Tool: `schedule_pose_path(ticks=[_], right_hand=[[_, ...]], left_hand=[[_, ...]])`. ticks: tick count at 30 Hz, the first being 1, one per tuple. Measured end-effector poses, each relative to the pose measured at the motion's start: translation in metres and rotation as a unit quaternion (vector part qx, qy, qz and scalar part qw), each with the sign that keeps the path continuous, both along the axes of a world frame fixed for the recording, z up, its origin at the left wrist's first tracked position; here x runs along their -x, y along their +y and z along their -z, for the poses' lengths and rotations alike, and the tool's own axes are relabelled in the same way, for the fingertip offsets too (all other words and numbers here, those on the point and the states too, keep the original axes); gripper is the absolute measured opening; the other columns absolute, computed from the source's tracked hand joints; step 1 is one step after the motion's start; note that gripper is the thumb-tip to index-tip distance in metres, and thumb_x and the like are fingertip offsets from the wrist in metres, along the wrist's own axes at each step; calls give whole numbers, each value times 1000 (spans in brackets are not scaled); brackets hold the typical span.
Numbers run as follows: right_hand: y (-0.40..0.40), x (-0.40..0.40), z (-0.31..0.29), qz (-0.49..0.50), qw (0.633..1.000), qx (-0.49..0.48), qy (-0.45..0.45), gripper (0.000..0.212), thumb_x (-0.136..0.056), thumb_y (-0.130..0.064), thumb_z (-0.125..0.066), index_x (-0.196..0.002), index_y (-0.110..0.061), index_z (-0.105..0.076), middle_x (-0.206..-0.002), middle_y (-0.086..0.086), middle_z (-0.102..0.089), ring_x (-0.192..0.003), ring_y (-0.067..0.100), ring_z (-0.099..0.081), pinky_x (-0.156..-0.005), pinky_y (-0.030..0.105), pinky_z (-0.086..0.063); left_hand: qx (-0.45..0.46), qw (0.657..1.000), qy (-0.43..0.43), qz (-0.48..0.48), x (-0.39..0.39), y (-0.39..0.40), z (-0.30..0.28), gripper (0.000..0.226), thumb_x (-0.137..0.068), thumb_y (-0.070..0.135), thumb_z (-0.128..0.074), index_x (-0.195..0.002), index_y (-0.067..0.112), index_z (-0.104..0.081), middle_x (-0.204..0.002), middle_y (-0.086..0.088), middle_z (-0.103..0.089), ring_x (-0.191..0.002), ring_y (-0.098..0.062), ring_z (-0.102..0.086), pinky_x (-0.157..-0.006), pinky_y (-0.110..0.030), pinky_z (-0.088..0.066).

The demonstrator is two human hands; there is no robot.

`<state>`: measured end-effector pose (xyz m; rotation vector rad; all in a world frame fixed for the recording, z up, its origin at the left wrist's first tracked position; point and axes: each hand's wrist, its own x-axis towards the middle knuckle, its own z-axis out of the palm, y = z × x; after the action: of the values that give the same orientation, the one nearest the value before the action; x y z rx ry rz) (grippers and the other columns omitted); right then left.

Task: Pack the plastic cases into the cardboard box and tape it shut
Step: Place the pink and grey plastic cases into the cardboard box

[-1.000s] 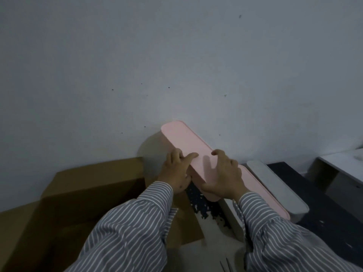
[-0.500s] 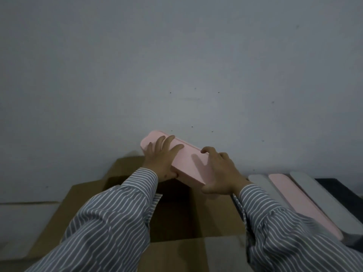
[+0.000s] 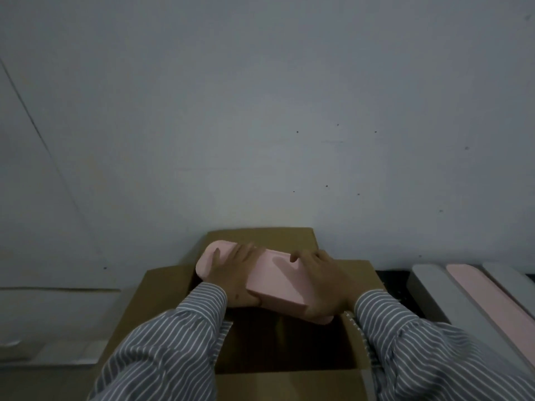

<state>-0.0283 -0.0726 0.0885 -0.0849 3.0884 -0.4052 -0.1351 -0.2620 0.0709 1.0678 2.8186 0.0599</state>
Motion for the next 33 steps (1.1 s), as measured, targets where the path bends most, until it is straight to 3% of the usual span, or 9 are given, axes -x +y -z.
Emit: schedule_pose_path(ticks=[3, 8, 16, 23, 28, 33], right_hand=[[-6, 11, 13, -35, 998, -41, -21, 95, -57, -40, -78, -133, -28, -22, -137, -2, -35, -123, 21, -32, -102, 38, -34], [-9, 28, 46, -44, 995, -76, -49, 105, -59, -41, -77, -142, -26, -15, -146, -3, -28, -130, 22, -28, -113, 40, -24], [-10, 46, 76, -30, 988, -101, -111, 98, -70, -30, -74, -145, -27, -12, -155, -2, -13, -142, 23, -14, -117, 48, -9], [-10, 54, 102, -10, 986, -78, -149, 91, -75, -25, -71, -145, -27, -13, -155, 1, -12, -142, 25, -13, -117, 46, -11], [-3, 57, 115, 20, 988, -52, -146, 73, -82, -21, -63, -144, -22, -24, -156, 2, -11, -144, 28, -7, -119, 41, -15], [-4, 60, 116, 21, 987, -53, -152, 72, -84, -16, -60, -145, -22, -23, -156, 0, -12, -143, 29, -8, -118, 42, -18]], left_hand=[[18, 1000, 8, 11, 3, -6, 14, 109, -59, 59, -71, -143, 38, -6, -149, 0, -19, -138, -27, -20, -114, -55, -10], [9, 1000, 16, 6, 7, -12, 37, 102, -61, 63, -67, -142, 33, -12, -142, -3, -28, -130, -24, -29, -112, -44, -21], [19, 999, -6, -46, 2, -6, 73, 101, -72, 61, -61, -146, 29, -1, -153, -9, -10, -140, -29, -13, -117, -47, -13], [68, 995, -65, -47, 12, -1, 101, 103, -76, 61, -58, -147, 26, 8, -157, -9, 3, -144, -31, 0, -117, -49, -5], [62, 991, -101, -57, 16, 1, 109, 90, -86, 43, -55, -148, 20, 6, -157, -9, 7, -145, -29, 0, -118, -43, -5], [77, 990, -102, -60, 19, 3, 115, 88, -88, 42, -52, -148, 21, 8, -158, -8, 5, -145, -27, -1, -118, -44, -5]])
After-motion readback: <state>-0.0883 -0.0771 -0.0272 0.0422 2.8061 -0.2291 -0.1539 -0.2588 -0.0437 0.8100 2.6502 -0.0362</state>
